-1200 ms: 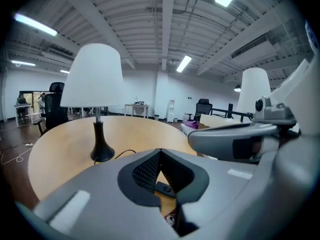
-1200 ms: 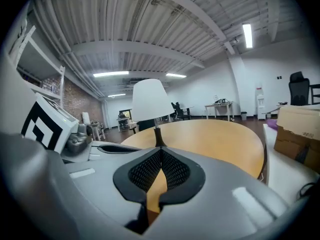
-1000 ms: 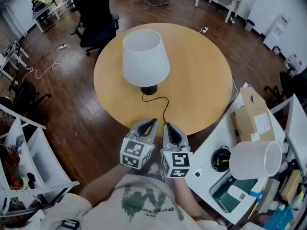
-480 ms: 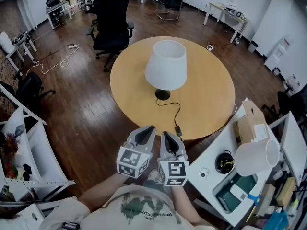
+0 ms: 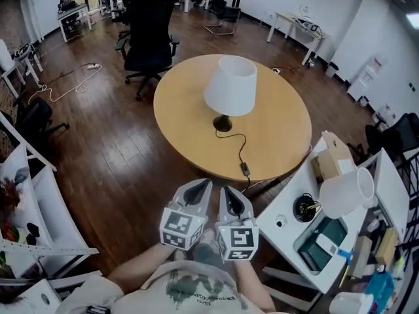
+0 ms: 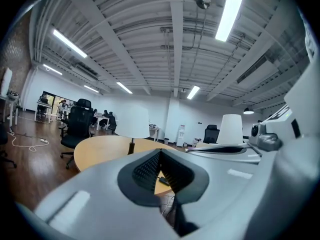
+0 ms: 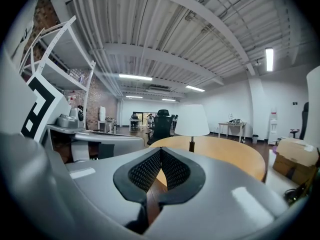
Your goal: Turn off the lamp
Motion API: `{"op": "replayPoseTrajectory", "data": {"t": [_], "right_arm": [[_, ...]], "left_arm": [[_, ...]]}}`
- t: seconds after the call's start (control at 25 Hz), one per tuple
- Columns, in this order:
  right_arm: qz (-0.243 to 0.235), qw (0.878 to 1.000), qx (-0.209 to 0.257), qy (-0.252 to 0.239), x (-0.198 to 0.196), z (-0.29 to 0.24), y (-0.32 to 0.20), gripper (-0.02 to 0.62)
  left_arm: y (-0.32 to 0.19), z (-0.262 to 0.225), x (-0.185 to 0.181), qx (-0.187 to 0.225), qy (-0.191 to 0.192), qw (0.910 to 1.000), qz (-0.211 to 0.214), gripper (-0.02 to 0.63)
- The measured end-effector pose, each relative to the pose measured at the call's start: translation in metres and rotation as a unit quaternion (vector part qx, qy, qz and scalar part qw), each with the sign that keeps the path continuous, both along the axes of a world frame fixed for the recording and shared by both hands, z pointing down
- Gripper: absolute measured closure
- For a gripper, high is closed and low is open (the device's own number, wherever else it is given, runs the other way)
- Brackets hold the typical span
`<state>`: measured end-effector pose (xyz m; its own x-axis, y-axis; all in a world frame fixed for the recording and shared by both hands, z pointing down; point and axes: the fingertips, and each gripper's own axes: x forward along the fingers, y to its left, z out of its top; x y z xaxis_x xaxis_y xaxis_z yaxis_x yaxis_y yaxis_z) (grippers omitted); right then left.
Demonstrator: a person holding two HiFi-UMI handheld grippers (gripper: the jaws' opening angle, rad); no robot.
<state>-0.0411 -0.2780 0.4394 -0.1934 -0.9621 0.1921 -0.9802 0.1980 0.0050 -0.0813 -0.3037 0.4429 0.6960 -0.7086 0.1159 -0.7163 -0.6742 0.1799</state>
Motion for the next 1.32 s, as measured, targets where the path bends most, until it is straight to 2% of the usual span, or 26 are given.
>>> {"op": "replayPoseTrajectory", "data": {"t": [0.28, 0.52, 1.32], "right_arm": [[0.003, 1.000, -0.010, 0.016, -0.017, 0.008, 0.035, 0.595], [0.014, 1.000, 0.001, 0.012, -0.026, 0.006, 0.049, 0.595], [0.024, 1.000, 0.004, 0.009, -0.037, 0.005, 0.040, 0.595]], "left_arm": [[0.031, 0.011, -0.013, -0.015, 0.022, 0.9996, 0.011, 0.606], [0.041, 0.007, -0.025, -0.006, 0.021, 0.9996, 0.016, 0.606], [0.032, 0.006, -0.046, -0.006, 0.036, 0.9992, 0.012, 0.606]]}}
